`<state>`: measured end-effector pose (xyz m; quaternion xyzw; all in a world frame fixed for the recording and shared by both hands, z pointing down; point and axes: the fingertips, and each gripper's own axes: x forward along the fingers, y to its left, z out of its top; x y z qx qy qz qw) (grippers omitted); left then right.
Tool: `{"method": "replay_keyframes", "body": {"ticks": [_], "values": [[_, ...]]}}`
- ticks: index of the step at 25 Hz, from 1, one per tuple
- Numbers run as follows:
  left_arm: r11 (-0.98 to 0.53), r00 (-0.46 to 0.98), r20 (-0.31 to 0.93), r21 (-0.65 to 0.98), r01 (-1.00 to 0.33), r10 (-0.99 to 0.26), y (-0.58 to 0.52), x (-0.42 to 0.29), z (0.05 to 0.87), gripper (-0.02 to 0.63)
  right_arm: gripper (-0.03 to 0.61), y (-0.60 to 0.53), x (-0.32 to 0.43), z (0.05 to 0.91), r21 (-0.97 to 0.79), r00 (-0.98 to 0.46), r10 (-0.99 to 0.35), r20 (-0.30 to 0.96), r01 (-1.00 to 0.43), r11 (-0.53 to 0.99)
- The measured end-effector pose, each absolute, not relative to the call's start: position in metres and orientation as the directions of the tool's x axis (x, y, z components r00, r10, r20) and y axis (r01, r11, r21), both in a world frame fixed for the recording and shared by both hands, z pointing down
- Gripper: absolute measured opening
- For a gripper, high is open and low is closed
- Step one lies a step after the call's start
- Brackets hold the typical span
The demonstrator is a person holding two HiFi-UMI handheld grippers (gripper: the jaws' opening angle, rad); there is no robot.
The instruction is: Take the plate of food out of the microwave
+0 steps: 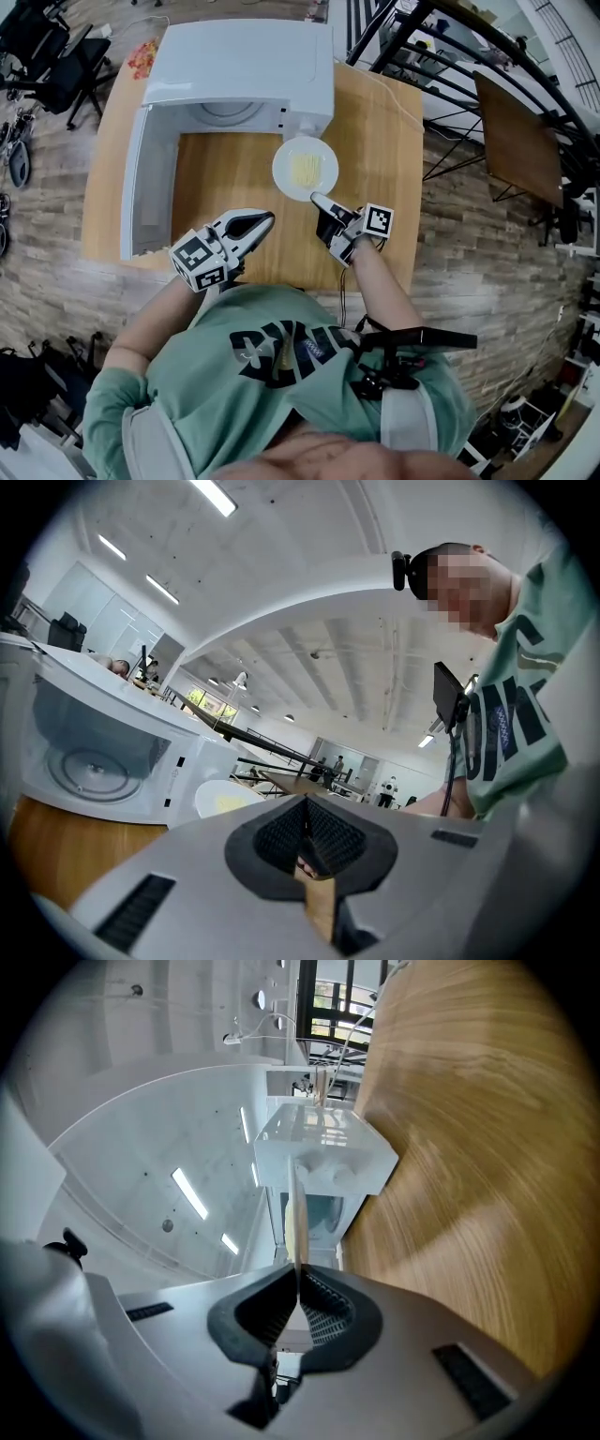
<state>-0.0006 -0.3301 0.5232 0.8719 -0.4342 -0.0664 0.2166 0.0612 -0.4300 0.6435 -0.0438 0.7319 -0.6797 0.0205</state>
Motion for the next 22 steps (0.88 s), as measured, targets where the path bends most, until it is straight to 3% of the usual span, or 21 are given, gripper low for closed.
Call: {"method": "replay_keyframes", "body": {"ticks": [22], "values": [[-0.556, 0.694, 0.148, 0.494, -0.669, -0.704, -0.382, 0.063, 0.568, 0.003, 0.017, -0.476, 0.210, 0.729, -0.976, -0.933, -0.286, 0.218, -0.213, -0.049]]}}
